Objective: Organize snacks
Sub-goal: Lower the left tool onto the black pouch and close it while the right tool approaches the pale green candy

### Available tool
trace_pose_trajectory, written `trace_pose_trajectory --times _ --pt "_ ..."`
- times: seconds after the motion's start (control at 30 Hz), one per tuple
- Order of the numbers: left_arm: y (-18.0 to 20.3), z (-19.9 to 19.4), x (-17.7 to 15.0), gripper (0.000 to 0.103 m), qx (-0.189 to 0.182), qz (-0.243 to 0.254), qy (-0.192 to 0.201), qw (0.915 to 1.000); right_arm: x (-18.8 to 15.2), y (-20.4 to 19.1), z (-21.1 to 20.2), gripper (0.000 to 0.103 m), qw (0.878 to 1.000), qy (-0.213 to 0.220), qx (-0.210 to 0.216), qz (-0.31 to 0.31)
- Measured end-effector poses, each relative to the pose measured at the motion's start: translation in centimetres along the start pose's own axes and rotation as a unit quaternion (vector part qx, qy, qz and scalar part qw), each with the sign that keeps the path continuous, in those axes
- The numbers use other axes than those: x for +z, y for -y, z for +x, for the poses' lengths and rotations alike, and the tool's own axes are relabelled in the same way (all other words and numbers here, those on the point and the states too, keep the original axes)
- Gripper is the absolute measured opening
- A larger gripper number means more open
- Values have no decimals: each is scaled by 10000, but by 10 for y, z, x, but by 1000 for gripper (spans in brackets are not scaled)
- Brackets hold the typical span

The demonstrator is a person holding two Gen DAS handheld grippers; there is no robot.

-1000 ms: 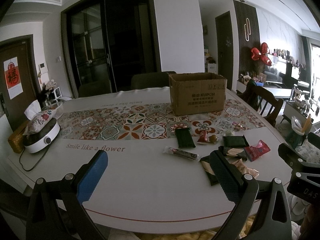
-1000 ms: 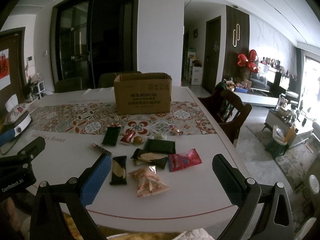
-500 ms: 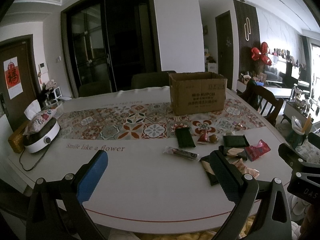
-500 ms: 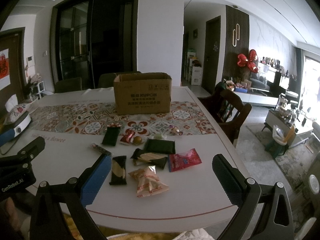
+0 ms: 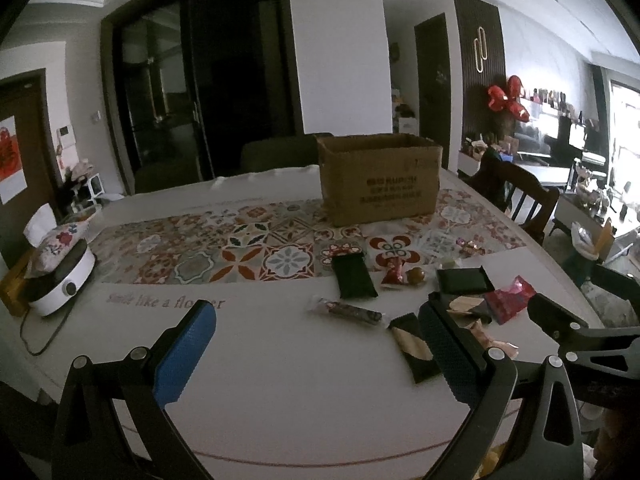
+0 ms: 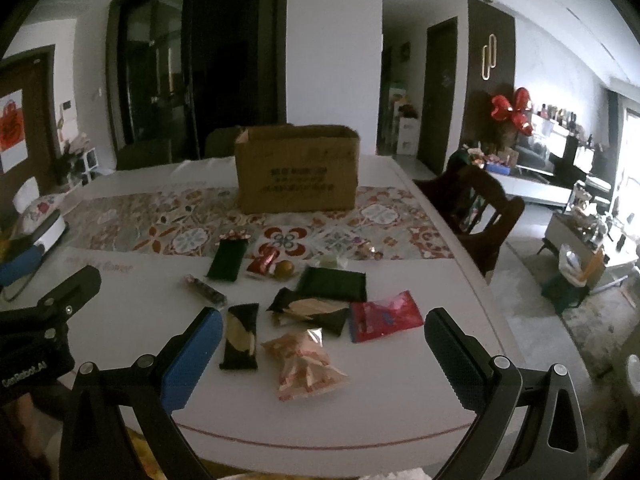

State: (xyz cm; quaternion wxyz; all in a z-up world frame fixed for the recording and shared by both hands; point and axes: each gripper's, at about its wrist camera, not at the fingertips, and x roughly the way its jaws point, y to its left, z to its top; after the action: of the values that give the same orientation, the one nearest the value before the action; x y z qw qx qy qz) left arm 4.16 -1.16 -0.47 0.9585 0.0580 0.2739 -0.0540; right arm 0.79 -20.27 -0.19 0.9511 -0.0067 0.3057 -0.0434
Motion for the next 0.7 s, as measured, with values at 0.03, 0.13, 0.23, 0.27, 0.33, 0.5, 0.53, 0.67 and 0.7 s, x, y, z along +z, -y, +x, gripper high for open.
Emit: trace_pose_trajectory --times 0.03,0.13,0.23,0.27,0.33,0.5,0.53,0.67,0.7 --pt "0 5 2 103 -3 10 -15 10000 1 0 7 102 10000 -46 18 -2" --pt "3 19 6 103 6 73 -37 10000 6 1 23 102 9999 -119 30 0" --pt "4 30 10 103 6 61 -55 10000 12 2 36 102 9999 -150 54 12" --pt "5 33 11 103 11 62 -66 10000 15 2 41 102 9999 -154 64 16" --pt "6 45 18 103 42 72 -64 9999 21 2 50 102 9999 -151 58 23" --pt "8 68 31 103 -29 17 -143 9999 35 8 72 102 9998 -158 43 83" --pt "9 76 34 103 -50 -7 -175 9998 39 9 79 102 9998 -171 42 107" --pt "12 95 41 102 -111 -72 -299 9995 49 14 96 102 9996 -208 -3 163" --pt "13 103 43 100 -130 -104 -363 9992 52 16 103 102 9995 -239 -21 195"
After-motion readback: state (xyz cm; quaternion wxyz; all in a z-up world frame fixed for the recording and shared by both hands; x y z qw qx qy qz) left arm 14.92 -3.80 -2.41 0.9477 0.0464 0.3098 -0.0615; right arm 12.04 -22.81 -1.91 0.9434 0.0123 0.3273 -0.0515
